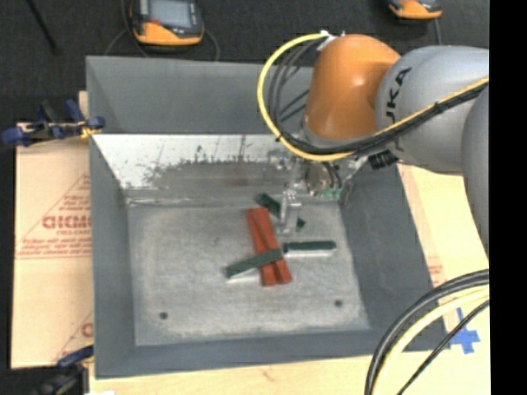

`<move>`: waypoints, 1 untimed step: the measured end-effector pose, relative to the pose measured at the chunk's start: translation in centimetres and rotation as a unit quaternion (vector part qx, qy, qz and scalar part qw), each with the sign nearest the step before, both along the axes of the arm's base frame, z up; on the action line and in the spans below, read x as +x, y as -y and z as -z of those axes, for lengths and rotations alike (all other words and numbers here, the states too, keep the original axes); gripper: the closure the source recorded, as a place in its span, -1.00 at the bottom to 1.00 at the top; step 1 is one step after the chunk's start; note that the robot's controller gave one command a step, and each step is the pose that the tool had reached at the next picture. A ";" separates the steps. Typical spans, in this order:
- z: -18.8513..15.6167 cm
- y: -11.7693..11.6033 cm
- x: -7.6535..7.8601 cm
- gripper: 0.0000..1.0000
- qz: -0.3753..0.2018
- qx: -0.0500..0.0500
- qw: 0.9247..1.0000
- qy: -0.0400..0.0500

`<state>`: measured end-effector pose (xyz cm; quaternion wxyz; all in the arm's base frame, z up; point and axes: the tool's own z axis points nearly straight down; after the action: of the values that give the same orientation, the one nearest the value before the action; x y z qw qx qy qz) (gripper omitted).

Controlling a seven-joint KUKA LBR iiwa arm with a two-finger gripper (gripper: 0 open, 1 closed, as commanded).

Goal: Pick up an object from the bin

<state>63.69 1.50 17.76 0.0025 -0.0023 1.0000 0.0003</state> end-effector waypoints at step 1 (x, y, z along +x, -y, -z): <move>10.9 5.8 0.4 -1.00 0.042 0.001 0.999 -0.001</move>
Offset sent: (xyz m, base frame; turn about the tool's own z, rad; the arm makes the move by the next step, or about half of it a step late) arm 0.0027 -0.0560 -0.1076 0.0789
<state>64.05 -4.33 6.84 0.0019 0.0398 0.9992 0.0007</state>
